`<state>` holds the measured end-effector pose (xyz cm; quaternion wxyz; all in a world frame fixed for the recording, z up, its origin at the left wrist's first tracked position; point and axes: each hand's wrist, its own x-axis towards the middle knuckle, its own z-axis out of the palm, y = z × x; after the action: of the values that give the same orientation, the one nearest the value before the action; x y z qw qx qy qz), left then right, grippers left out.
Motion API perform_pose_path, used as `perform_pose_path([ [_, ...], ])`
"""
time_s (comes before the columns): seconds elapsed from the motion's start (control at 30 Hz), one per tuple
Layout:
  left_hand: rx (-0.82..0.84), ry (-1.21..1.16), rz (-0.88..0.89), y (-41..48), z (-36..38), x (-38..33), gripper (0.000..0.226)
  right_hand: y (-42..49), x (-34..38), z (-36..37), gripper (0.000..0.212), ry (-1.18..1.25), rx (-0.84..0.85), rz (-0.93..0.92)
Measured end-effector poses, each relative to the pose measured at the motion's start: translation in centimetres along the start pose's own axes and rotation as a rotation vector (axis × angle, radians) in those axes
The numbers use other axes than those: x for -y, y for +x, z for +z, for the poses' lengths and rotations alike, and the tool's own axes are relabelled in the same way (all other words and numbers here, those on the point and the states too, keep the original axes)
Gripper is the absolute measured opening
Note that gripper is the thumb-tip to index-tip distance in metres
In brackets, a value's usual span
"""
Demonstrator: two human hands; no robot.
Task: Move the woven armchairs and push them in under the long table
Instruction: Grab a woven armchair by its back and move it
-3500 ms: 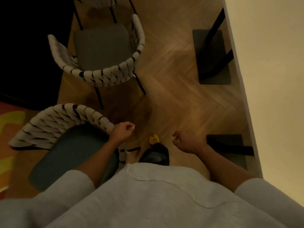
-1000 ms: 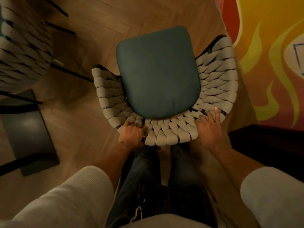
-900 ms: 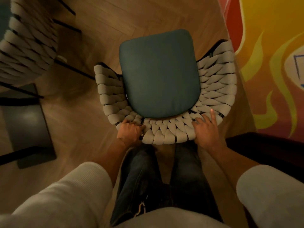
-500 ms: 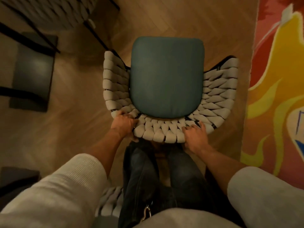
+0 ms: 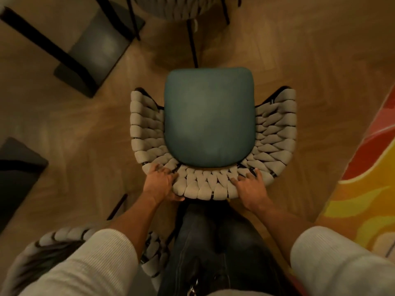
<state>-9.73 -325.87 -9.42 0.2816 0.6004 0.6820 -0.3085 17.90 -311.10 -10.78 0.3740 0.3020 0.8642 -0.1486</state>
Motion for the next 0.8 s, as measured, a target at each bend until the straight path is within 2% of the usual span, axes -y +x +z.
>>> perform_pose_path([
  [0.13,0.003,-0.125,-0.092,-1.3,2.2,1.8,0.103,2.6,1.3,-3.1,0.066,-0.087,-0.012,-0.108],
  [0.3,-0.022,-0.289,-0.217,-1.9,3.0,3.9,0.080,7.4,2.3,-7.8,0.066,-0.213,-0.003,-0.205],
  [0.5,0.029,-0.461,-0.370,-0.6,2.5,6.1,0.060,14.8,3.1,-14.5,0.056,-0.332,-0.056,-0.349],
  [0.8,0.150,-0.642,-0.457,2.6,1.7,10.9,0.062,24.5,8.6,-25.3,0.053,-0.546,-0.079,-0.543],
])
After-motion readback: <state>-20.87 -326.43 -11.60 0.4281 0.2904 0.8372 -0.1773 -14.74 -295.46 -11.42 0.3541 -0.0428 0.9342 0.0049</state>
